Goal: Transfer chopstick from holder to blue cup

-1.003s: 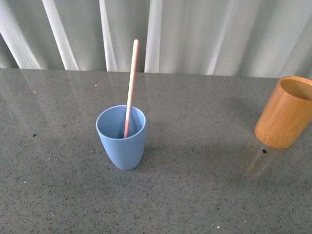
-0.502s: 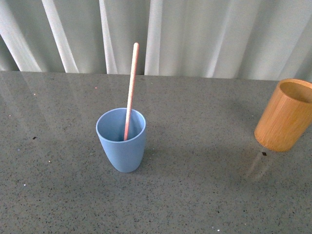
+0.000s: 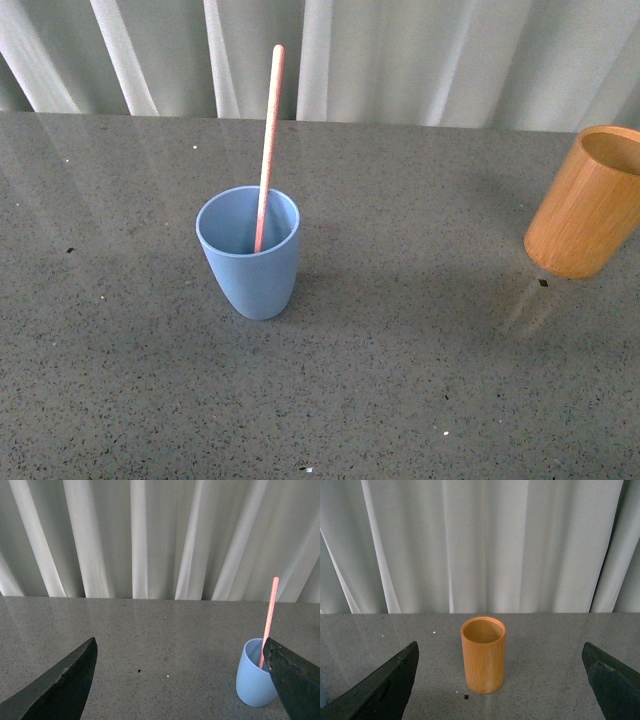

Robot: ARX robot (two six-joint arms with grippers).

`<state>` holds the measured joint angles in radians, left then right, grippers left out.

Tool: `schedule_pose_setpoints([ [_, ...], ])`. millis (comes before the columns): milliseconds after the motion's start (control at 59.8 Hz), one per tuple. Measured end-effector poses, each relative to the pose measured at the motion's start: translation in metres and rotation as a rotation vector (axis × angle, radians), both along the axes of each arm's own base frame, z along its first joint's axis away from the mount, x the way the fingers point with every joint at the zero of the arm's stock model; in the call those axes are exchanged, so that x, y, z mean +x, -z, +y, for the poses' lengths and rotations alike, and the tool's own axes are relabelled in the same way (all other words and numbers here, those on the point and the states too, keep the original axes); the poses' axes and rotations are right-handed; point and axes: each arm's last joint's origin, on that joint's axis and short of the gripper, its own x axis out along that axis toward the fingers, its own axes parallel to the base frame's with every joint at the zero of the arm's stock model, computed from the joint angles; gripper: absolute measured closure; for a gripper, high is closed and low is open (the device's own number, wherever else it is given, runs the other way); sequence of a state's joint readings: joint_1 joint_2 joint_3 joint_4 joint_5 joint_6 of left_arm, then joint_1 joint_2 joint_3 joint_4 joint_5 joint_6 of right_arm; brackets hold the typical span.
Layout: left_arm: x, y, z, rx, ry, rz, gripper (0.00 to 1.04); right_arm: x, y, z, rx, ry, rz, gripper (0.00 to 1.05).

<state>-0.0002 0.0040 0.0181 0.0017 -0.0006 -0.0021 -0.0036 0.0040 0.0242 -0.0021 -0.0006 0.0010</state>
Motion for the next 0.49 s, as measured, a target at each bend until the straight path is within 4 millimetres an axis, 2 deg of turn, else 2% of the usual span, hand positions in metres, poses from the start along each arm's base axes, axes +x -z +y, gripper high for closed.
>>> schedule_pose_setpoints([
  [485, 0.0000, 0.0000, 0.0000, 0.000, 0.000, 0.000, 0.07, 0.0000, 0.0000, 0.0000, 0.000, 0.000, 0.000, 0.10],
])
